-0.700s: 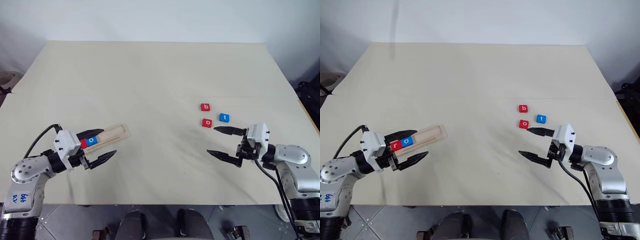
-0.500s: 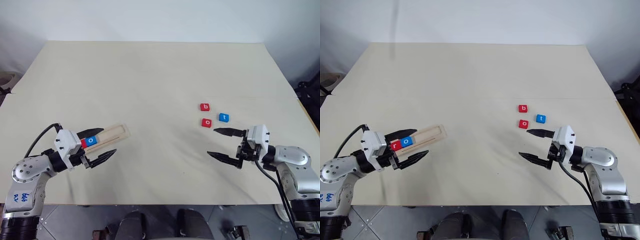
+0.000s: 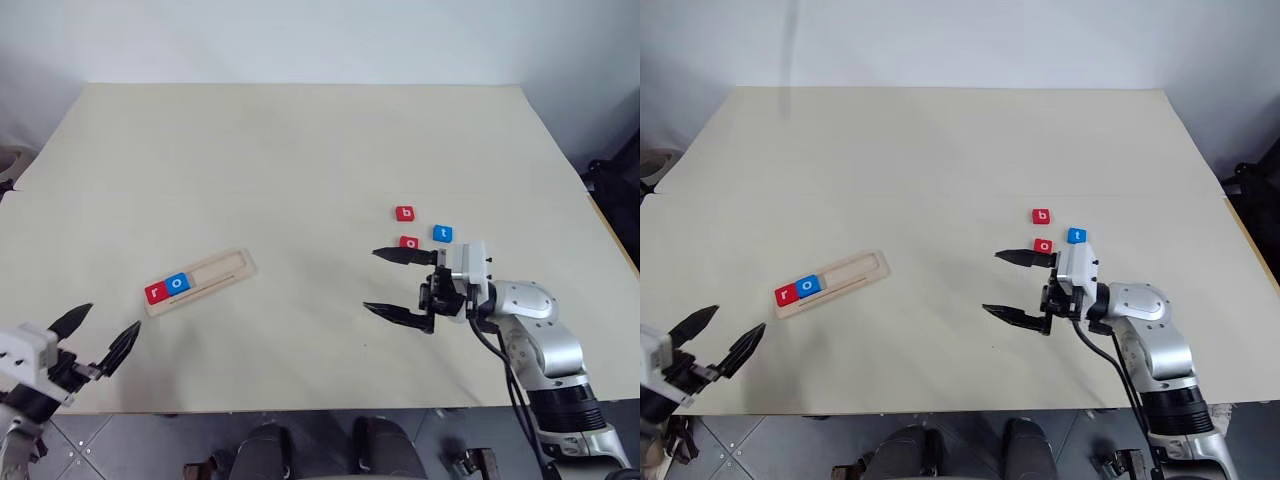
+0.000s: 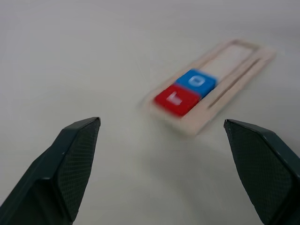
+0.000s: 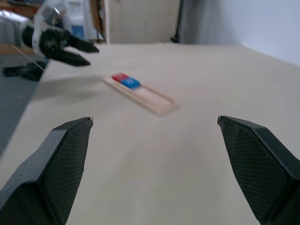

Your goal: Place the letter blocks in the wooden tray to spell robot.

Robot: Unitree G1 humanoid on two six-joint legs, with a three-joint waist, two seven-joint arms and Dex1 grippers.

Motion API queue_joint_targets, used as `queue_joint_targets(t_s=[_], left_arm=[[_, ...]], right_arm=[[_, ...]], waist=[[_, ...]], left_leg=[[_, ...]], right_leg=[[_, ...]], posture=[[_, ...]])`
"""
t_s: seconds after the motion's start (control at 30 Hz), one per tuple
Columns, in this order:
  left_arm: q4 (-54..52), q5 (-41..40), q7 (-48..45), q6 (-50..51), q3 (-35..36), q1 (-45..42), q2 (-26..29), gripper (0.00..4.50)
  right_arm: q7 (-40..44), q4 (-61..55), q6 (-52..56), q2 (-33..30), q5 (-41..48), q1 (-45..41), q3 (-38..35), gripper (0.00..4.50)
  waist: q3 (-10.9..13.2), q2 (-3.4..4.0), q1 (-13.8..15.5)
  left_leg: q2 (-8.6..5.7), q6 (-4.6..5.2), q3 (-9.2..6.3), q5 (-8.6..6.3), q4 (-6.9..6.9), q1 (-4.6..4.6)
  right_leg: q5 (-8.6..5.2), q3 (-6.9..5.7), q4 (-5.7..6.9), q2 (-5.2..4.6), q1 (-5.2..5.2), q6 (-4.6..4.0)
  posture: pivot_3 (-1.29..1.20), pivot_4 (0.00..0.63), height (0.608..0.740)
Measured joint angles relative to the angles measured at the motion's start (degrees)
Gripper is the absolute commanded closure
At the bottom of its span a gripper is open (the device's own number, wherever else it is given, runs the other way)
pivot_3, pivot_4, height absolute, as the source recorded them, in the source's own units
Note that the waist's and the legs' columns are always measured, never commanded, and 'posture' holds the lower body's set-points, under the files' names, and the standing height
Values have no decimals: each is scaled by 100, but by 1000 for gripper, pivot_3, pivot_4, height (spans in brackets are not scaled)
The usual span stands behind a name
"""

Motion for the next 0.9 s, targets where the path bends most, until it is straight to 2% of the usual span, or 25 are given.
queue_joint_targets(t_s=[0.17,0.27,0.43,0.5,0.7,0.9], left_arm=[[406,-89,-178,-57,57,9,58,0],[764,-117,-527,-12,23,-158,471,0],[1378,13,-1410,72,-671,-1317,1580,0],[1528,45,-1567,35,-820,-1531,1655,0],[2963,696,-2430,-318,-1995,-2906,2110,0],[4011,1104,-2722,-941,-2389,-3613,2168,0]], right_arm=[[-2,-81,111,-26,3,4,58,4],[-4,-102,226,-195,31,14,-27,4],[43,-199,441,-484,117,32,-158,4],[45,-228,453,-500,142,43,-166,4],[-19,-389,523,-663,161,233,-337,4],[-240,-677,642,-680,208,481,-507,4]], waist=[[-3,-4,69],[-3,-5,76],[-3,-4,77],[-3,-4,15],[-2,-4,-55],[-2,-4,-66]], left_leg=[[-9,10,5,-6,1,1],[-18,10,7,-5,2,1],[-25,9,10,-6,3,0],[-21,3,26,-14,-1,3],[-16,0,69,-14,-1,-3],[-13,-1,78,-14,1,-2]], right_leg=[[0,0,-2,-10,-2,0],[0,-2,-2,-8,-4,-1],[0,-8,5,-7,-1,-2],[1,-8,6,-6,-10,-1],[1,-23,6,12,-14,-1],[1,-17,9,13,-18,-1]], posture=[[0,150,740],[0,150,740],[0,150,740],[0,150,740],[0,150,740],[0,150,740]])
